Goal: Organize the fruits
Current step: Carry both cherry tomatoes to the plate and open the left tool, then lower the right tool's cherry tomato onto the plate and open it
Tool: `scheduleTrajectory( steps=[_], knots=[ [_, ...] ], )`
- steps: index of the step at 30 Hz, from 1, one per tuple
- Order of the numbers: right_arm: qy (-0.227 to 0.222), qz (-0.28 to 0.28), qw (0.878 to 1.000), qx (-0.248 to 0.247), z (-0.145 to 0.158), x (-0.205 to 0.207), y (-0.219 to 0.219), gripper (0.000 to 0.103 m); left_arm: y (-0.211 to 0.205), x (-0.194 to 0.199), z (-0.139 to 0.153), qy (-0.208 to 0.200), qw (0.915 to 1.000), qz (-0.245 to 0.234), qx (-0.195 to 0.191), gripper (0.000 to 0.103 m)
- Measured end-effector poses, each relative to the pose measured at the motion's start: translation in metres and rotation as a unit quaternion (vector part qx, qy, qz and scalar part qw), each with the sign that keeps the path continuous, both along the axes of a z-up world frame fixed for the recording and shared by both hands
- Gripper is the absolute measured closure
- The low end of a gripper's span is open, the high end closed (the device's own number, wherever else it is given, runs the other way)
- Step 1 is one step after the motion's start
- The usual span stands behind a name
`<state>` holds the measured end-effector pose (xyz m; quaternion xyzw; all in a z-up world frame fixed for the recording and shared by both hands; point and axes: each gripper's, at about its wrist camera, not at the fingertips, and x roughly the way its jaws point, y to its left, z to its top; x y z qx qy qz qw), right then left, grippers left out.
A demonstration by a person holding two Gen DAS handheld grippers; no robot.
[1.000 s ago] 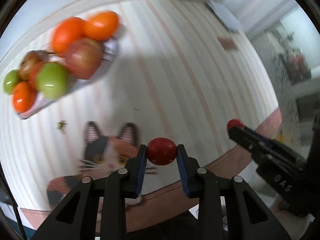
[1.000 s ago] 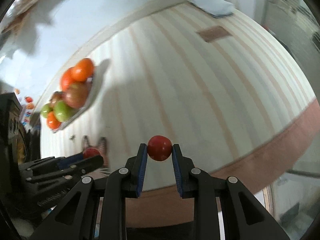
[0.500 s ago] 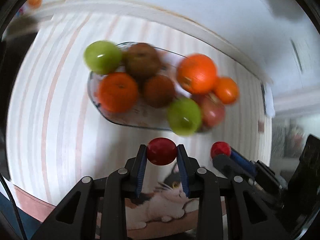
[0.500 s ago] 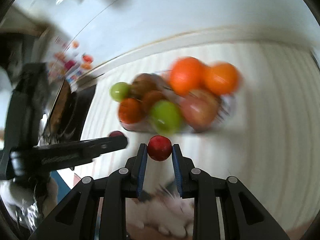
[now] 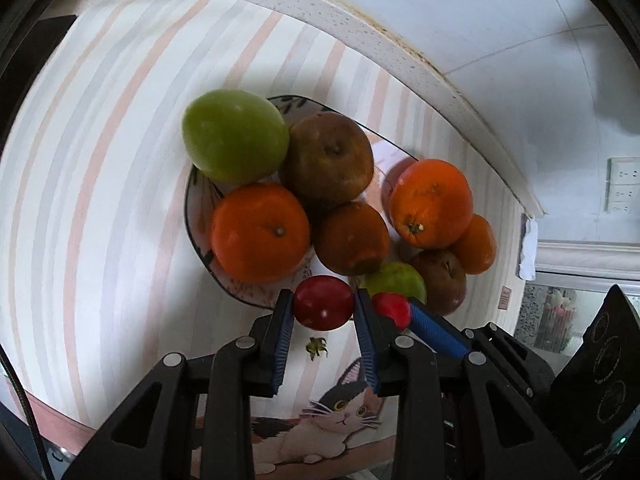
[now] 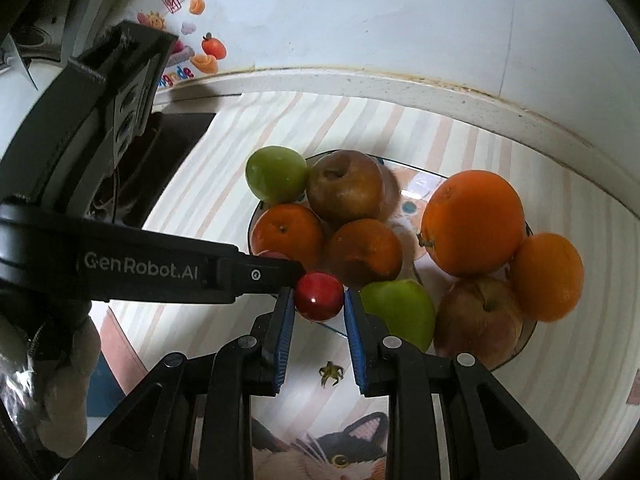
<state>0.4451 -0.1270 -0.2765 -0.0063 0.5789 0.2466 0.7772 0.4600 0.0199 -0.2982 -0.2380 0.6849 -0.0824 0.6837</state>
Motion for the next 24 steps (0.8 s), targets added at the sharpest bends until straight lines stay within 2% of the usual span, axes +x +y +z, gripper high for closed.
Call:
scheduleTrajectory(
  steps=[3, 5, 7, 10, 14, 17, 20, 22, 24],
  knots=[
    [0.011, -0.003, 1.0, -0.003, -0.002, 0.007, 0.0, 0.068, 0.003, 0.0, 0.003, 0.0, 0.9999, 0.009, 0.013, 0.073],
    [0.008, -0.01, 1.0, 0.001, 0.001, 0.008, -0.004, 0.039, 0.003, 0.001, 0.008, -0.009, 0.9996, 0.007, 0.025, 0.069],
    [-0.001, -0.019, 1.0, 0.002, 0.005, 0.008, -0.008, 0.028, 0.002, 0.002, 0.011, -0.016, 0.9996, 0.005, 0.024, 0.06],
    [-0.013, -0.041, 0.999, 0.006, 0.016, 0.005, -0.019, 0.026, 0.003, 0.001, 0.019, -0.028, 0.9987, 0.004, 0.041, 0.049],
    [-0.02, -0.093, 0.995, -0.01, 0.028, 0.001, -0.039, 0.011, 0.003, -0.009, 0.034, -0.054, 0.9956, -0.004, 0.076, 0.023],
    [-0.019, -0.125, 0.992, -0.023, 0.032, -0.006, -0.052, 0.01, 0.001, -0.024, 0.039, -0.067, 0.9909, -0.018, 0.115, 0.021],
    [-0.018, -0.129, 0.991, -0.039, 0.035, -0.027, -0.056, 0.01, -0.001, -0.054, 0.042, -0.088, 0.9796, -0.03, 0.178, 0.021],
    [0.011, -0.114, 0.993, -0.026, 0.025, -0.049, -0.051, 0.01, -0.003, -0.08, 0.035, -0.085, 0.9733, -0.043, 0.209, 0.021],
    [0.059, -0.093, 0.994, -0.008, -0.001, -0.074, -0.041, 0.011, -0.002, -0.103, 0.019, -0.07, 0.9687, -0.049, 0.233, 0.021]
  ],
)
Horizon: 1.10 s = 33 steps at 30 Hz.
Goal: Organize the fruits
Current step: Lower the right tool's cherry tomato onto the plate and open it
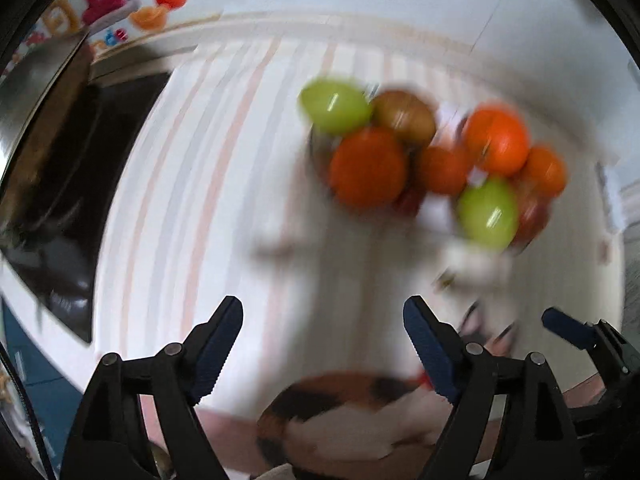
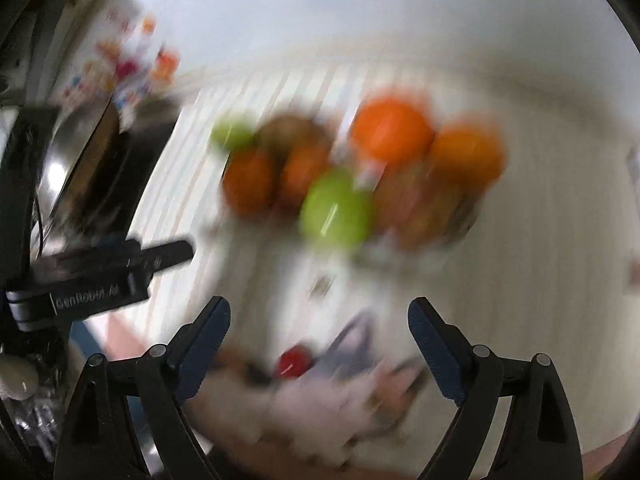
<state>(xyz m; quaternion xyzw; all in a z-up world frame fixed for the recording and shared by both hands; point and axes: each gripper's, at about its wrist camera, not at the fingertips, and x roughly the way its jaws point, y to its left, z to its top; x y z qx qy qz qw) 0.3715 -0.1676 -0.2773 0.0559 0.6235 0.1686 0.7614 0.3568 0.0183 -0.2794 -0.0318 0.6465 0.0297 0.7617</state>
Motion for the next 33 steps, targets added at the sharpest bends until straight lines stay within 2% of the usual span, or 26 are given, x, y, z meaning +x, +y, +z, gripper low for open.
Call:
scheduleTrajectory(
  steps=[1, 2, 3, 4, 5, 7, 11, 14, 20, 23, 27, 28, 30, 32, 33],
  knots=[
    [0.016, 0.011, 1.0, -0.01, -0.016, -0.012, 0.007, 0.017, 0.001, -0.008, -0.009, 0.011, 0.9999, 0.0, 0.005, 0.021],
    [0.033, 0.022, 0.999, -0.017, -0.03, -0.022, 0.014, 0.028, 0.002, -0.015, -0.018, 0.024, 0.9996, 0.001, 0.012, 0.021],
    [0.059, 0.038, 0.997, -0.018, -0.047, -0.035, 0.022, 0.034, 0.006, -0.023, -0.03, 0.042, 0.999, 0.008, 0.012, 0.021],
    [0.072, 0.05, 0.996, -0.028, -0.058, -0.043, 0.028, 0.045, 0.009, -0.028, -0.038, 0.054, 0.9984, 0.014, 0.005, 0.021],
    [0.08, 0.065, 0.994, -0.04, -0.067, -0.051, 0.033, 0.057, 0.012, -0.033, -0.044, 0.064, 0.9977, 0.021, -0.002, 0.021],
    [0.084, 0.076, 0.992, -0.054, -0.077, -0.063, 0.036, 0.074, 0.019, -0.04, -0.054, 0.077, 0.9964, 0.034, -0.007, 0.021],
    [0.067, 0.064, 0.995, -0.048, -0.072, -0.06, 0.028, 0.076, 0.026, -0.04, -0.055, 0.075, 0.9962, 0.042, -0.015, 0.021],
    [0.054, 0.038, 0.997, -0.027, -0.055, -0.045, 0.018, 0.076, 0.027, -0.036, -0.047, 0.06, 0.9973, 0.042, -0.015, 0.021],
    [-0.023, 0.013, 1.0, 0.005, 0.004, 0.029, 0.021, 0.076, 0.024, -0.001, -0.027, 0.011, 0.9991, 0.041, -0.003, 0.021],
    [-0.041, 0.018, 0.999, -0.001, 0.01, 0.062, 0.033, 0.076, 0.023, 0.019, -0.027, 0.004, 0.9991, 0.042, 0.0, 0.021],
    [-0.024, 0.024, 0.999, -0.019, -0.003, 0.093, 0.051, 0.074, 0.02, 0.035, -0.029, 0.0, 0.9992, 0.041, 0.006, 0.021],
    [-0.022, 0.021, 0.999, -0.016, -0.004, 0.097, 0.051, 0.071, 0.019, 0.039, -0.03, 0.002, 0.9992, 0.04, 0.004, 0.021],
    [-0.028, 0.014, 0.999, -0.016, -0.003, 0.099, 0.049, 0.058, 0.019, 0.04, -0.03, 0.002, 0.9992, 0.041, 0.002, 0.021],
    [-0.03, 0.001, 1.0, -0.003, 0.0, 0.099, 0.048, 0.039, 0.021, 0.038, -0.03, 0.004, 0.9992, 0.039, -0.003, 0.021],
    [-0.032, -0.009, 0.999, 0.001, 0.005, 0.098, 0.044, 0.037, 0.024, 0.035, -0.03, 0.005, 0.9993, 0.038, -0.004, 0.021]
  ],
)
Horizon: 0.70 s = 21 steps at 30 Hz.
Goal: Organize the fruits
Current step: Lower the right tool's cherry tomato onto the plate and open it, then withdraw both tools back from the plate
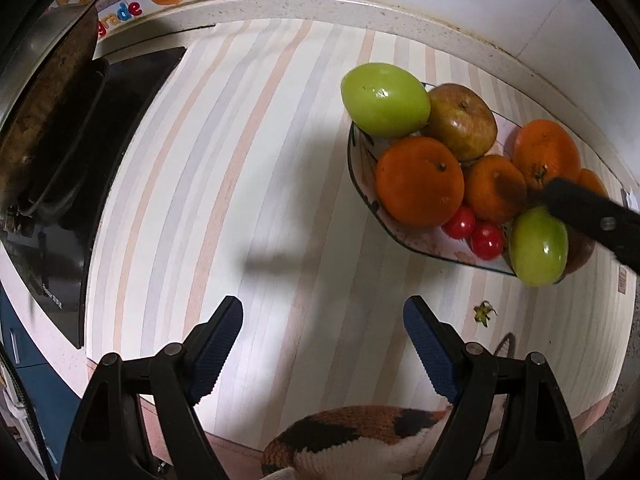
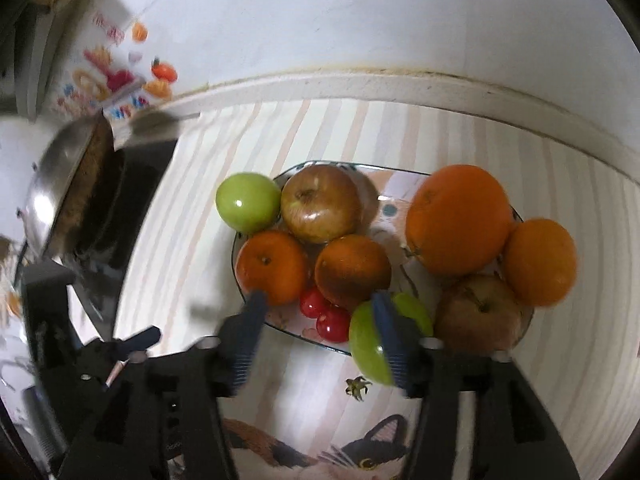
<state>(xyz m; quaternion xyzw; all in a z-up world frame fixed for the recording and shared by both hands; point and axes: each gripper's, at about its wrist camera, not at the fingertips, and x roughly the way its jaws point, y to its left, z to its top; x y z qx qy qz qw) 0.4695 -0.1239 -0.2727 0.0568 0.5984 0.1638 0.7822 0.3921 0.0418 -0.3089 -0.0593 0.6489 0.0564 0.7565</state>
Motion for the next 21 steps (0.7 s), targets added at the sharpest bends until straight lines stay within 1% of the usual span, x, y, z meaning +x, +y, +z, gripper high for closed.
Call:
scheduleTrajectory(
  steps=[1, 2, 3, 4, 8, 13, 18, 21],
  knots=[
    [-0.005, -0.009, 1.0, -0.002, 0.005, -0.003, -0.006, 0.031, 0.002, -0.001, 0.003, -0.002, 1.0, -0.001, 0.0, 0.021],
    [-0.01, -0.015, 1.0, -0.004, 0.009, -0.007, -0.011, 0.022, 0.001, -0.004, 0.007, -0.004, 1.0, -0.003, 0.002, 0.021],
    [-0.012, -0.02, 1.0, -0.011, 0.012, -0.011, -0.015, 0.016, -0.002, -0.006, 0.012, -0.008, 1.0, -0.004, 0.002, 0.021],
    [-0.015, -0.029, 0.999, -0.03, 0.016, -0.018, -0.021, 0.008, -0.003, -0.01, 0.017, -0.013, 0.9999, -0.006, 0.001, 0.021],
    [-0.025, -0.042, 0.995, -0.085, 0.026, -0.048, -0.036, 0.007, -0.01, -0.022, 0.044, -0.035, 0.9993, -0.017, 0.002, 0.021],
    [-0.048, -0.074, 0.993, -0.083, 0.056, -0.082, -0.067, 0.007, -0.023, -0.043, 0.089, -0.077, 0.9967, -0.024, 0.003, 0.021],
    [-0.09, -0.081, 0.989, -0.08, 0.104, -0.11, -0.073, 0.006, -0.036, -0.072, 0.146, -0.134, 0.9904, -0.035, 0.005, 0.021],
    [-0.123, -0.085, 0.985, -0.082, 0.139, -0.136, -0.073, 0.004, -0.04, -0.091, 0.175, -0.163, 0.9855, -0.044, 0.005, 0.021]
  ],
)
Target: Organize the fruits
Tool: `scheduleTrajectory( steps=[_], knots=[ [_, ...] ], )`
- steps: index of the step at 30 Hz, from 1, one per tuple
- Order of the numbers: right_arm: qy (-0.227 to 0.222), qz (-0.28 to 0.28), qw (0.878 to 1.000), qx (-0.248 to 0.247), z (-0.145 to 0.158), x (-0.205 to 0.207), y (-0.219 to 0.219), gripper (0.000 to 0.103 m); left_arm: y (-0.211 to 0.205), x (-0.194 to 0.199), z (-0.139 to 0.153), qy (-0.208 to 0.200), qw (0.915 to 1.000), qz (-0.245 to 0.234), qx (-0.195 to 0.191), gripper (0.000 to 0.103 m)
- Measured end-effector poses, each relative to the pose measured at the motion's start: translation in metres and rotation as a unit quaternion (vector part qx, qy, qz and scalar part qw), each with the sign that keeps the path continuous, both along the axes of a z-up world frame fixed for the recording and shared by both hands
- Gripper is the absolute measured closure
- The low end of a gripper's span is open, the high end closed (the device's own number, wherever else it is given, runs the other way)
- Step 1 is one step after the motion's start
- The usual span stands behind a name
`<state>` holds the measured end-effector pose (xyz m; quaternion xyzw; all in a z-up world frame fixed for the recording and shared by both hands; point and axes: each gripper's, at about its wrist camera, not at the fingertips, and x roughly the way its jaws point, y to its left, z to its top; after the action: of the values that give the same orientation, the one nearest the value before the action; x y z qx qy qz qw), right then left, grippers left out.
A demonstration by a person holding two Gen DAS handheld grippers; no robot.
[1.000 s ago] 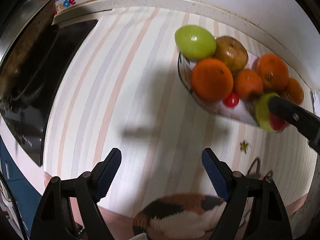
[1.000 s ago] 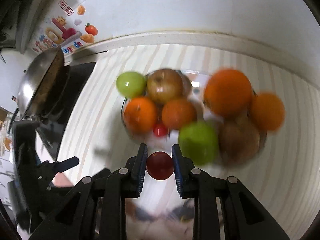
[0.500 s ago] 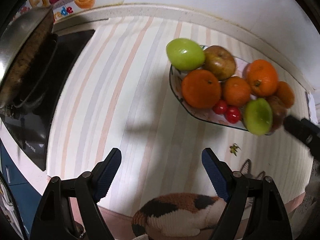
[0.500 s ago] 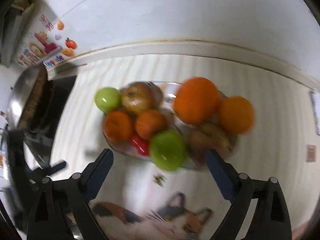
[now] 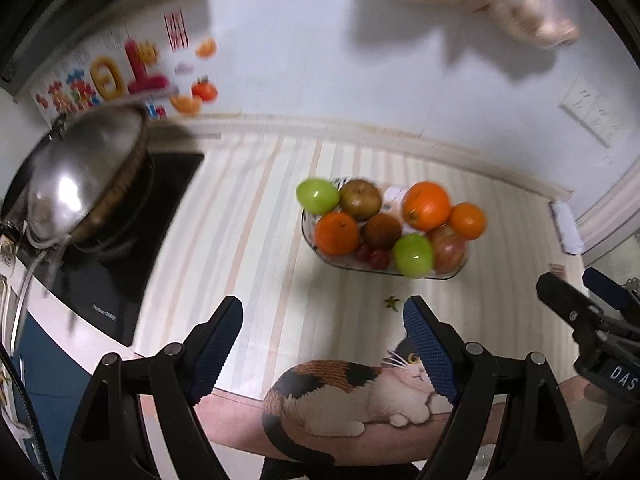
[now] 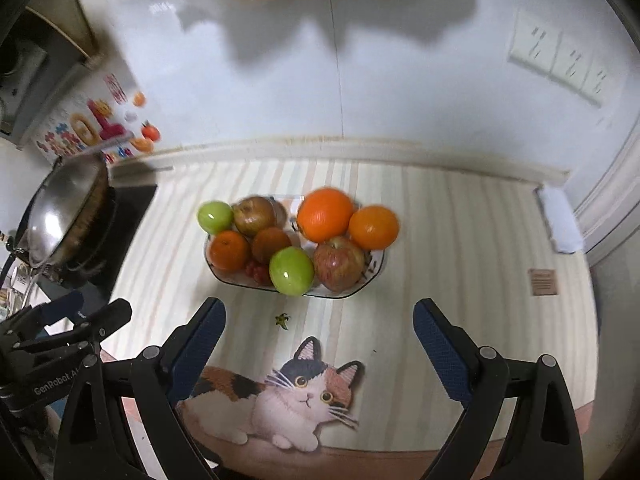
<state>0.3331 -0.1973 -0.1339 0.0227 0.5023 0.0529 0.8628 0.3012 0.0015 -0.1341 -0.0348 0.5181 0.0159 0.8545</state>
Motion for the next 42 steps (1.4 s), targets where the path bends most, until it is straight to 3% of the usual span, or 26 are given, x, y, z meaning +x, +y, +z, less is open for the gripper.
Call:
scheduleTrajectory(
  steps=[8, 18, 25, 33, 42],
  knots=[
    [-0.043, -0.019, 0.999, 0.003, 0.065, -0.082, 0.003, 0.004, -0.003, -0.067, 0.051, -0.049, 0.9982, -0.036, -0.003, 0.021],
    [-0.09, -0.058, 0.994, 0.004, 0.124, -0.198, 0.018, 0.004, 0.006, -0.148, 0.1, -0.092, 0.9935, -0.068, -0.01, 0.021],
    [-0.125, -0.061, 0.99, 0.0, 0.163, -0.254, 0.031, 0.004, 0.012, -0.179, 0.126, -0.118, 0.9906, -0.069, -0.013, 0.021],
    [-0.137, -0.049, 0.989, 0.011, 0.18, -0.28, 0.033, 0.004, 0.014, -0.201, 0.143, -0.142, 0.9883, -0.053, -0.012, 0.021],
    [-0.123, -0.043, 0.991, 0.021, 0.17, -0.269, 0.017, 0.004, 0.009, -0.194, 0.13, -0.123, 0.9915, -0.04, -0.01, 0.021]
  ],
)
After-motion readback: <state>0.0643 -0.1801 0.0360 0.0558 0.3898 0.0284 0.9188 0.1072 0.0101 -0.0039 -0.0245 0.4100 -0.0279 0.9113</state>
